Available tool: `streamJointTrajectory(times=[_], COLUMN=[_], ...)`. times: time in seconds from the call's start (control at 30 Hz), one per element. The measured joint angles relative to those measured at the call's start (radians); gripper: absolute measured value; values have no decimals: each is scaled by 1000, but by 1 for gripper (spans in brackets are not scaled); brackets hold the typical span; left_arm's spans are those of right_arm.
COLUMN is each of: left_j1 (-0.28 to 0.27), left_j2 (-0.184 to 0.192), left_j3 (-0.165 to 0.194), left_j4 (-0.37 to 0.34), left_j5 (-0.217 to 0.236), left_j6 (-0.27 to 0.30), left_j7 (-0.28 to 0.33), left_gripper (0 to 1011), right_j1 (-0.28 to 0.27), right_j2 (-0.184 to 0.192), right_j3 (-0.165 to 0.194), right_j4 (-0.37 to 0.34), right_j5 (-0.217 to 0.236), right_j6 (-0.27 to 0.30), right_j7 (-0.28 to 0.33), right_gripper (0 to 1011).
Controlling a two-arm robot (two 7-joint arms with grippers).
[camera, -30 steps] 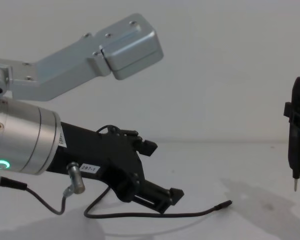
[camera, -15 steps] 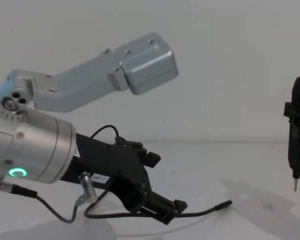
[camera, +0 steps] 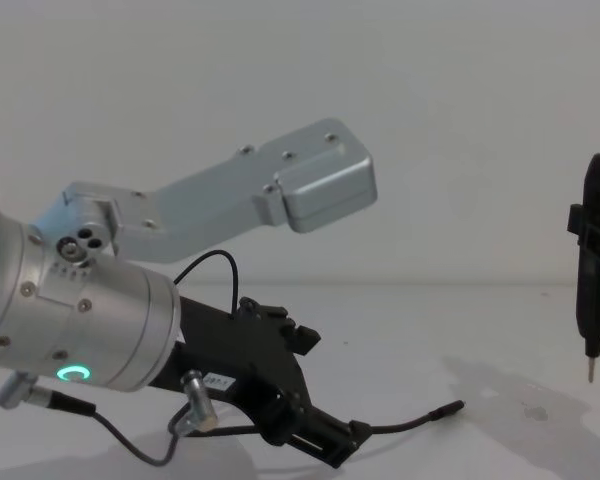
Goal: Pick up the data cable with the one hand.
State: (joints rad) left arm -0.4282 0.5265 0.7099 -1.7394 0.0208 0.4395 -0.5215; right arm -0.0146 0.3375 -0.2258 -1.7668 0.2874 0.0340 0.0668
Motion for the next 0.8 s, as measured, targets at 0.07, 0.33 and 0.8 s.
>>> streamJointTrajectory(times=[0.07, 0.33, 0.8], left_j1=[-1, -6, -11], left_j2=[-6, -26, -51], left_j3=[3, 11, 18], left_j4=[5, 23, 43], left_j5=[6, 25, 49], left_j6=[4, 15, 26], left_j7=[2, 8, 16], left_gripper=[1001, 1001, 868], right_j1=[0, 0, 0], right_j2=[0, 0, 0], right_j3=[0, 0, 0], right_j4=[0, 0, 0], right_j5=[0, 0, 0], right_j6=[0, 0, 0], right_j7=[0, 0, 0], right_gripper=[268, 268, 268])
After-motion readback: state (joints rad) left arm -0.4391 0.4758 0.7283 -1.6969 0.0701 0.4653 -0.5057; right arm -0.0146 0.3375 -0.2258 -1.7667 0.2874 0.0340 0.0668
